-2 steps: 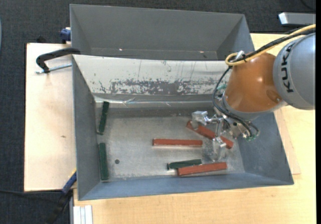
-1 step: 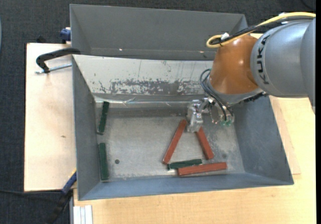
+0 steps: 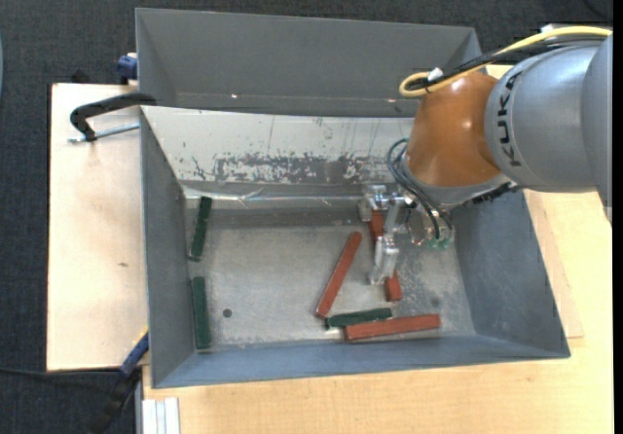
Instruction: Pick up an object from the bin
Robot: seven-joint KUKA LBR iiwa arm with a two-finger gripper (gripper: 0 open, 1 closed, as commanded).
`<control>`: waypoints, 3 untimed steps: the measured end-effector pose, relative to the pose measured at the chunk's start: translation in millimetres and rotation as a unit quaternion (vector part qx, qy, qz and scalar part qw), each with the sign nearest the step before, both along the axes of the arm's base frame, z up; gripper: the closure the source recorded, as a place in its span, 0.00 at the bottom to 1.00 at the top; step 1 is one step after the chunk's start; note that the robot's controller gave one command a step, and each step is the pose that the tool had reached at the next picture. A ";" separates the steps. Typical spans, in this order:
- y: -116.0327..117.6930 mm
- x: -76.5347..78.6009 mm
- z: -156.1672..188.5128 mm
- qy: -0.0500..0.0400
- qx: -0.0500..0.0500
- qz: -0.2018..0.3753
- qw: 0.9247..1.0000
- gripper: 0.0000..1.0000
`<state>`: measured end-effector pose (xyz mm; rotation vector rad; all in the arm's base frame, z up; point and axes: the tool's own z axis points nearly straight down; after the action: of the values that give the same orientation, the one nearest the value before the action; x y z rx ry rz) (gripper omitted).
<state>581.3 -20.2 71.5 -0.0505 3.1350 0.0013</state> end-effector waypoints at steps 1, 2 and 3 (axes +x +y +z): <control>0.0 0.0 0.0 0.000 0.000 0.000 1.000 0.00; 23.9 11.8 -0.4 0.000 0.000 -0.006 1.000 0.00; 61.8 3.3 -0.4 0.002 0.000 -0.019 1.000 0.00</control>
Offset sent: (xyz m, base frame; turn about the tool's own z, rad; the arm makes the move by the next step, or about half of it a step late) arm 0.0133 0.0297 -0.0015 0.0126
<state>584.6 41.5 71.1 0.0091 3.1393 0.0022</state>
